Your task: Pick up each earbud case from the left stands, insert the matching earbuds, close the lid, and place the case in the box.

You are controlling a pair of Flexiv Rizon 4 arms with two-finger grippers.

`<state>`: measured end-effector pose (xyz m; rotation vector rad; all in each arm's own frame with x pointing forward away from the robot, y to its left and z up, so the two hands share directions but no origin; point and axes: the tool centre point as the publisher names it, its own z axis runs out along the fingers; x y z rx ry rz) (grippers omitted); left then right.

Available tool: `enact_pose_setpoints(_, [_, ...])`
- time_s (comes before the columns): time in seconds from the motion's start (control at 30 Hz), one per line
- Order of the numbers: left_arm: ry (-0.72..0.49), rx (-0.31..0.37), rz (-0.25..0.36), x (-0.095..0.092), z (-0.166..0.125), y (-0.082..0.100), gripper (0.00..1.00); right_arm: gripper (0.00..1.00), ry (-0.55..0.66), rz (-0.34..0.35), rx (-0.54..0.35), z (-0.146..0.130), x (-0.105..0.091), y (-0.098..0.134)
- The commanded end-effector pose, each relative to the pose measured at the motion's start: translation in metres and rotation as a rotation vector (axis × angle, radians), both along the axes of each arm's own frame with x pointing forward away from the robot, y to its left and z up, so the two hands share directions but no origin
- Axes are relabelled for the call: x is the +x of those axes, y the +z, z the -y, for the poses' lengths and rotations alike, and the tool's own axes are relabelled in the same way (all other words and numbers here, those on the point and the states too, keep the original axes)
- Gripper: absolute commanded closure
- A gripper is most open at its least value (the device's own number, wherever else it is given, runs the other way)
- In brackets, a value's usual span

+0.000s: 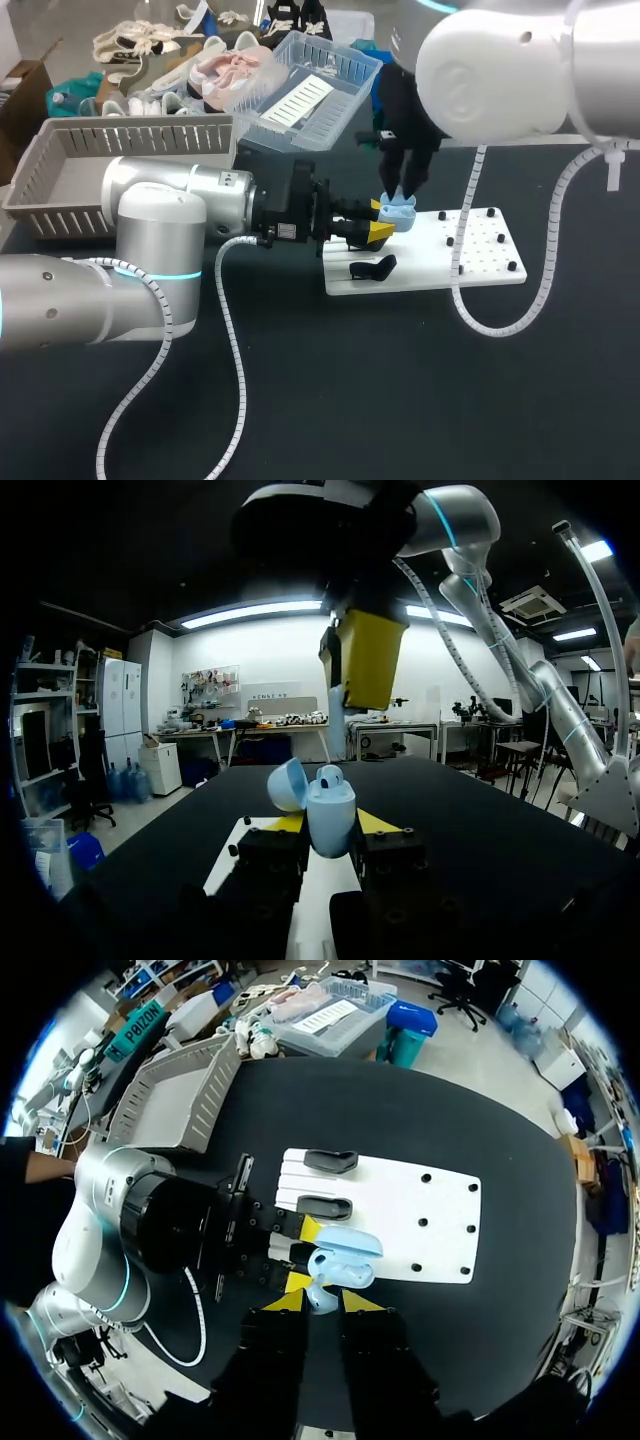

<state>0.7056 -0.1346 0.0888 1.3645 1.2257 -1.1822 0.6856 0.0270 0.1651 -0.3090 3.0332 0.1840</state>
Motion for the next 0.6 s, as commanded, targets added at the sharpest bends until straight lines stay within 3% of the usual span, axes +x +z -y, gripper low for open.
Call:
enact_pose_setpoints(0.03, [0.002,-0.001,0.001,-0.0005,0.0000,-0.0004,1.00,1.00,0.011,0.007,0.000,-0.0014,0.0012,-0.0034])
enact_pose_setpoints(0.6, [0.002,-0.001,0.001,-0.0005,0.0000,-0.0004,1.00,1.00,0.012,0.027,-0.005,-0.0019,0.0068,-0.0098])
